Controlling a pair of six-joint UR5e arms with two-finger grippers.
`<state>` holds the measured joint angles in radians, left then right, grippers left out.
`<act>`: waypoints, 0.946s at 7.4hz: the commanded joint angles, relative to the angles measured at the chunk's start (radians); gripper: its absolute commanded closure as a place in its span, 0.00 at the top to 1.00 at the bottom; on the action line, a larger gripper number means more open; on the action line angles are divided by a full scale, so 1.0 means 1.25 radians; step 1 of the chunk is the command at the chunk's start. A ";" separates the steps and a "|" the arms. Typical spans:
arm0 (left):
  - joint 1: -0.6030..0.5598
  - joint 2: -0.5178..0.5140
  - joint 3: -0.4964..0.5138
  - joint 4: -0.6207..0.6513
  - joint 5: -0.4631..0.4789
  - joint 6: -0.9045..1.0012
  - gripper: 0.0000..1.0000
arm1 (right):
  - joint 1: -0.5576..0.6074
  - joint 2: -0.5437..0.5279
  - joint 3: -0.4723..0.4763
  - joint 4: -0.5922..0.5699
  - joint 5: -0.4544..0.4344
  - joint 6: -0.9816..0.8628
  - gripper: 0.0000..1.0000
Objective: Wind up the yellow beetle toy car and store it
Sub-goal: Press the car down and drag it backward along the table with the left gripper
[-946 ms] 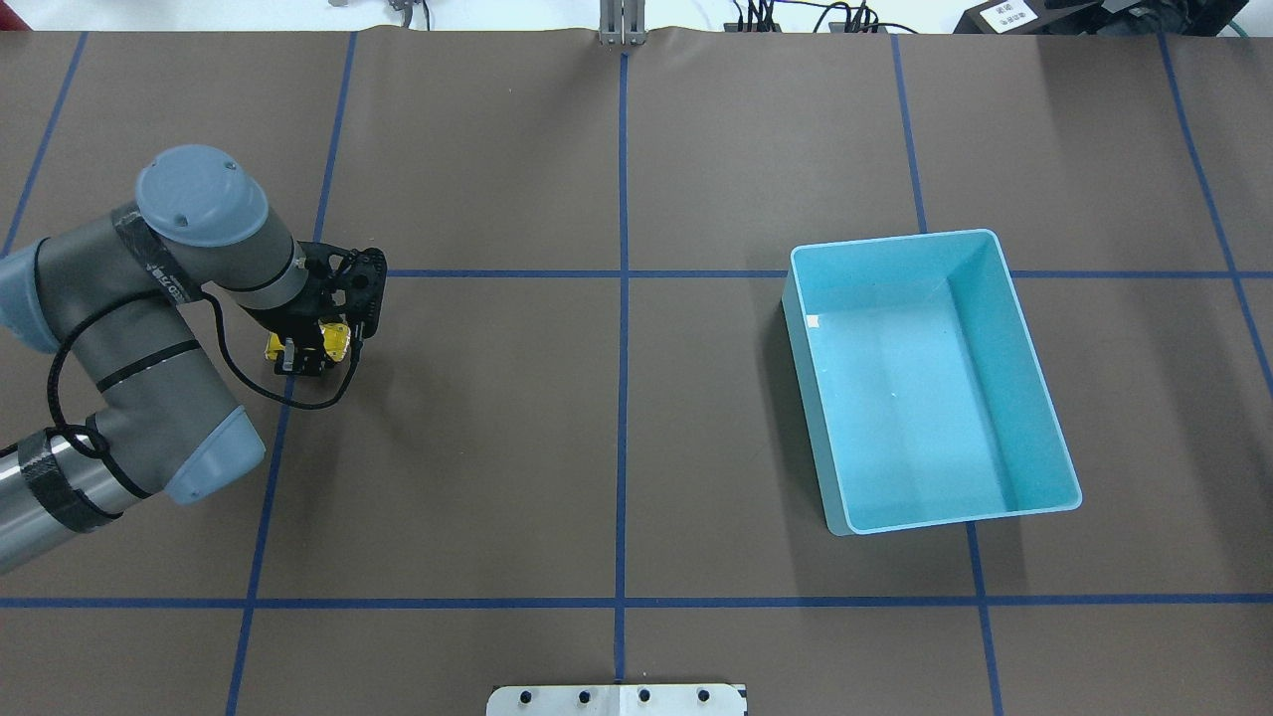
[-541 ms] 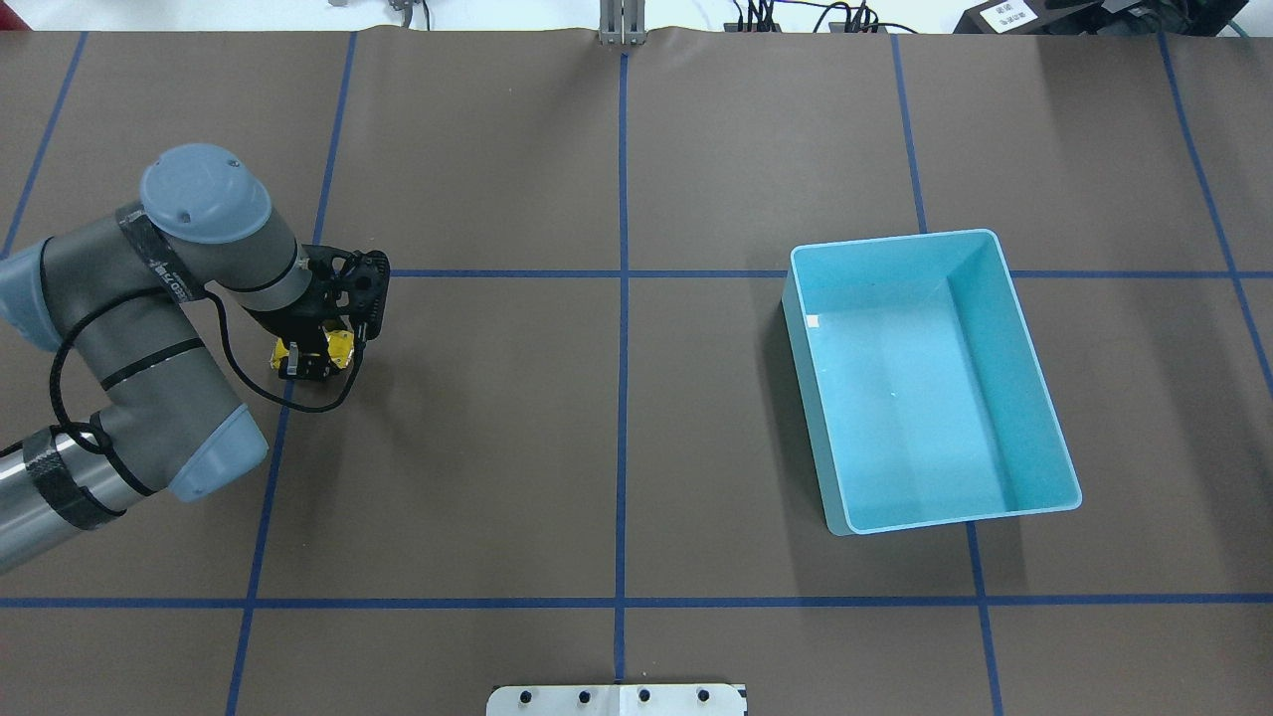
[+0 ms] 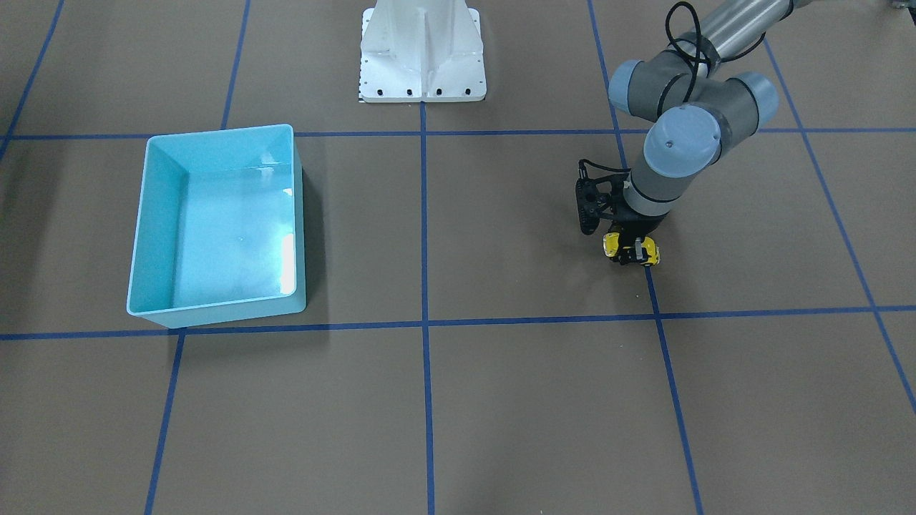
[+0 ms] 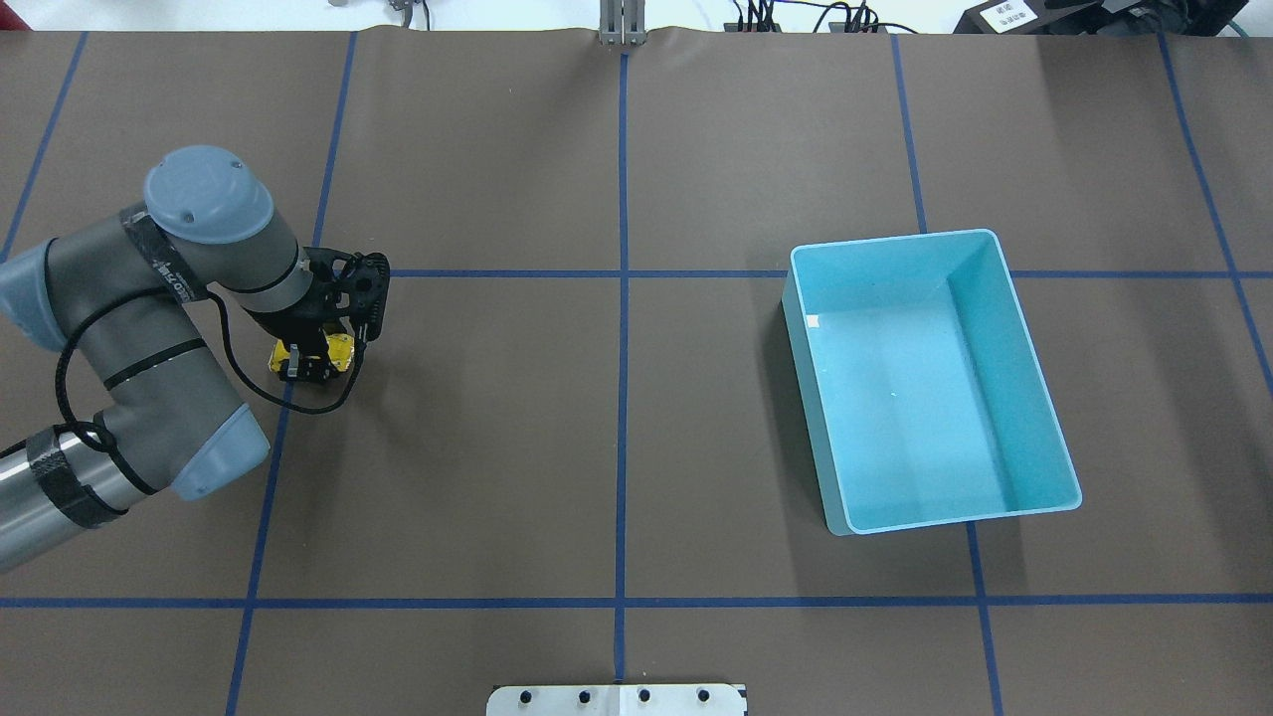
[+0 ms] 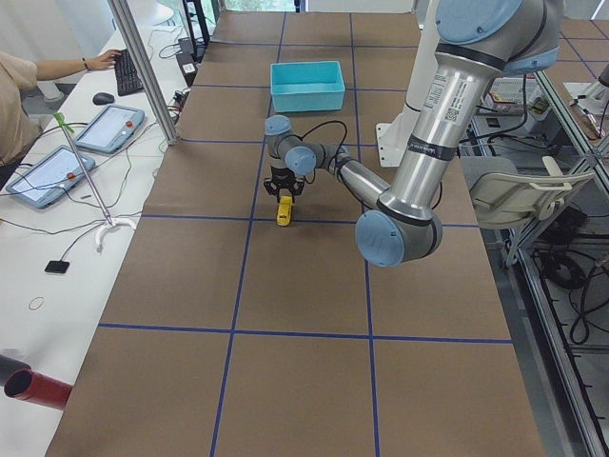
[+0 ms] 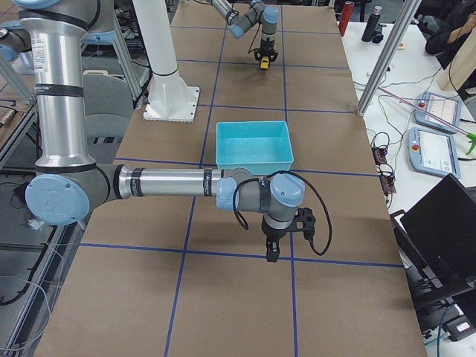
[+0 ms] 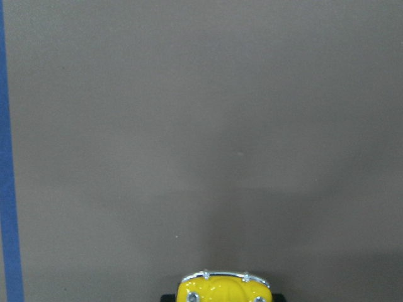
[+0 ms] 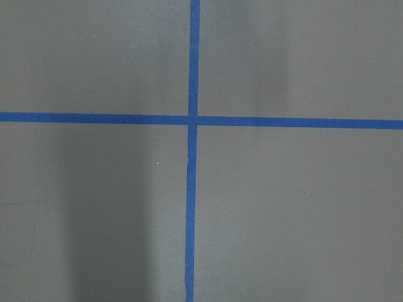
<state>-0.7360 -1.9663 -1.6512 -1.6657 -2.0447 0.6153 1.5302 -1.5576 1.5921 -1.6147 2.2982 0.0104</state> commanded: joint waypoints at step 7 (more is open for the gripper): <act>-0.010 0.044 0.013 -0.072 0.001 0.001 0.10 | -0.002 0.000 0.000 0.000 0.006 -0.001 1.00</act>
<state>-0.7448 -1.9316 -1.6392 -1.7285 -2.0426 0.6167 1.5289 -1.5570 1.5924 -1.6153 2.3056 0.0086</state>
